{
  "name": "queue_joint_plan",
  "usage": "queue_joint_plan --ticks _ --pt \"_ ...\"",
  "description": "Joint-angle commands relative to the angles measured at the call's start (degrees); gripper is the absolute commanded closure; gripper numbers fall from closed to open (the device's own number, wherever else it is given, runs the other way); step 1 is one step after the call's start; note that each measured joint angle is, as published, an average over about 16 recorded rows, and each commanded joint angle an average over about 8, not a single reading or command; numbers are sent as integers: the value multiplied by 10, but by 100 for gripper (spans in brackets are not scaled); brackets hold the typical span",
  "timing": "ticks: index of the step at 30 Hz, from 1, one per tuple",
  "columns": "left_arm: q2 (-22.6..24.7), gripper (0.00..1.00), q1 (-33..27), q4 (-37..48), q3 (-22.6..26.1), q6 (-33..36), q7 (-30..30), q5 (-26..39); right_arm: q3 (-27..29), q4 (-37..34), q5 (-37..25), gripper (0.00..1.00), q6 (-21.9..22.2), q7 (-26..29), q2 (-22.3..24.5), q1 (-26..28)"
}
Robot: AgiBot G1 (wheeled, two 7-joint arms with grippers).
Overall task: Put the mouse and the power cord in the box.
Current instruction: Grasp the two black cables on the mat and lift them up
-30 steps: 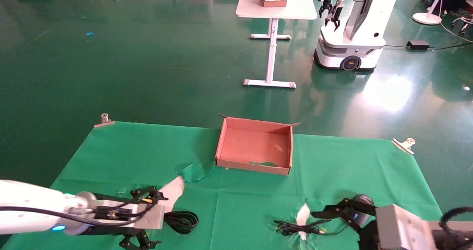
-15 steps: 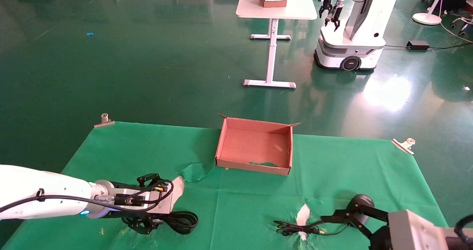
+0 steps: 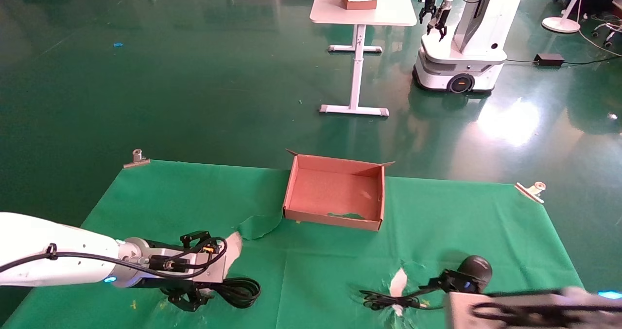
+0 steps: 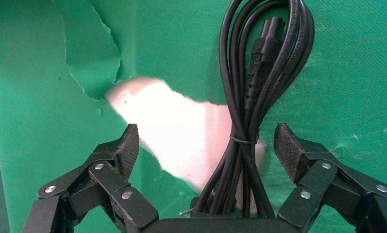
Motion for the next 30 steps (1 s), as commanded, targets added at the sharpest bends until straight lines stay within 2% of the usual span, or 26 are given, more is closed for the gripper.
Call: queue_joint_plan --ticks 1,10,20,21,24,28,29,30 --pt "0 0 0 2 0 0 1 0 -24 -15 -60 0 10 -3 -32 22" --pt "1 0 -1 4 0 0 3 -1 -61 -144 -137 0 32 -23 -130 87" --pt "1 1 -1 5 0 0 4 -1 -78 -244 -165 0 50 -39 -183 115" --pt "1 8 -1 5 0 0 4 -1 -78 -251 -166 0 53 -40 -187 117" --pt "1 45 -1 6 0 -1 4 -1 -77 -265 -166 0 59 -43 -193 120" --pt "2 95 -1 6 0 -1 4 -1 -77 -272 -167 7 62 -46 -197 122" --pt "2 99 -1 6 0 -1 4 -1 -77 -271 -166 7 61 -45 -196 121" --pt "2 100 -1 6 0 -1 4 -1 -77 -271 -165 7 60 -45 -196 121"
